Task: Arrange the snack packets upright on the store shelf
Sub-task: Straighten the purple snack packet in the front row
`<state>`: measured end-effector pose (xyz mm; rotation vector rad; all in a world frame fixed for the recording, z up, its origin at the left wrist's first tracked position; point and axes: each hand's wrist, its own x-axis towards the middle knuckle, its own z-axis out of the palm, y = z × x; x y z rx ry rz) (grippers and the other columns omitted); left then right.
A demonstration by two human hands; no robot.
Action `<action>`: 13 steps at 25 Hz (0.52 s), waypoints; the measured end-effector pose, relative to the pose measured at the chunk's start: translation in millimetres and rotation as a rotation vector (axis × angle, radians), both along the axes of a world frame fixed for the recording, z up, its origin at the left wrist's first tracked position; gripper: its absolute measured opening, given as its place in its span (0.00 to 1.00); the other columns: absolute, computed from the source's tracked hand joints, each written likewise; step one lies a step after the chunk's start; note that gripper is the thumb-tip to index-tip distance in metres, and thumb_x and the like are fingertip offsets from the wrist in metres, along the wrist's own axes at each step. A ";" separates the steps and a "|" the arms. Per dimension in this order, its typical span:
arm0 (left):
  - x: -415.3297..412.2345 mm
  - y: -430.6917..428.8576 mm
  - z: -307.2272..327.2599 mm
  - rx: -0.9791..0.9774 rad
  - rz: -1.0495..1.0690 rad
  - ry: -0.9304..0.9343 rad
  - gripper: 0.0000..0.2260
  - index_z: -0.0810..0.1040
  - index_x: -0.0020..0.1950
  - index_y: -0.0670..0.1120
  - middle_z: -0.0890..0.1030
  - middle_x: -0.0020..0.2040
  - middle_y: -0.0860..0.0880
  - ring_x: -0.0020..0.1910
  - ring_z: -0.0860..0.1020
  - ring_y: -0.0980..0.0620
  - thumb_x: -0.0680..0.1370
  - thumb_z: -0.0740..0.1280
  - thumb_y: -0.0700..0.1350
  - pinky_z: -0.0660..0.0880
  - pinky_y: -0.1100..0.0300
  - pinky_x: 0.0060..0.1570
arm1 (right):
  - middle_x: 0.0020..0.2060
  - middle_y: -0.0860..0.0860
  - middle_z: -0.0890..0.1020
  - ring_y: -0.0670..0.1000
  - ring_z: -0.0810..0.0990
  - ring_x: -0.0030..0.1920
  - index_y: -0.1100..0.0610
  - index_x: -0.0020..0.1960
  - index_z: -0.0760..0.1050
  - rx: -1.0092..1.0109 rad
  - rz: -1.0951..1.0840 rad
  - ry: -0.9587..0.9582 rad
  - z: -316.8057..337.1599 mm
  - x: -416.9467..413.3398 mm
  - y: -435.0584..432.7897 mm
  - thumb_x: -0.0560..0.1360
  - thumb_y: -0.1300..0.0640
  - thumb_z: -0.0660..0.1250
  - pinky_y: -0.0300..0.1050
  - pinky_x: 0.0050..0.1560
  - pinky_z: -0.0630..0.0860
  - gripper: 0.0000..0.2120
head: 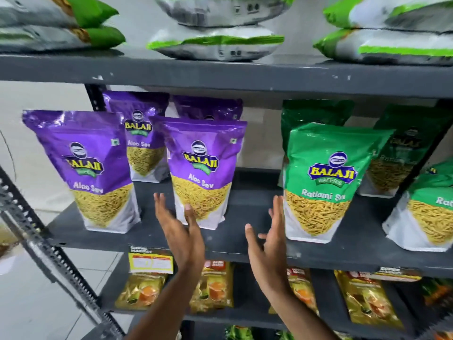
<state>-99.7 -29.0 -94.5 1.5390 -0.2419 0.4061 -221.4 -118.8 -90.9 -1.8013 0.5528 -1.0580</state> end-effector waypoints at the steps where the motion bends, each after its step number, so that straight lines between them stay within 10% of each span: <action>1: 16.6 9.8 -4.5 0.033 -0.016 0.044 0.28 0.54 0.78 0.45 0.57 0.80 0.49 0.77 0.57 0.57 0.81 0.61 0.47 0.52 0.78 0.67 | 0.80 0.42 0.56 0.45 0.63 0.77 0.38 0.77 0.49 0.050 0.012 0.022 -0.8 13.9 8.3 0.77 0.61 0.67 0.51 0.65 0.76 0.39; 8: 84.6 37.3 -38.5 0.167 -0.468 0.240 0.23 0.58 0.77 0.53 0.66 0.74 0.55 0.74 0.64 0.56 0.82 0.57 0.48 0.60 0.62 0.71 | 0.75 0.46 0.68 0.48 0.70 0.74 0.44 0.80 0.48 0.226 0.111 0.256 -10.7 93.3 53.2 0.77 0.63 0.66 0.49 0.74 0.68 0.41; 13: 70.4 44.2 -35.2 0.260 -0.464 0.140 0.23 0.61 0.76 0.58 0.69 0.68 0.63 0.66 0.67 0.65 0.80 0.56 0.55 0.61 0.82 0.54 | 0.75 0.42 0.68 0.49 0.71 0.72 0.37 0.79 0.45 0.269 0.081 0.308 -11.9 103.0 50.3 0.75 0.66 0.63 0.51 0.72 0.71 0.44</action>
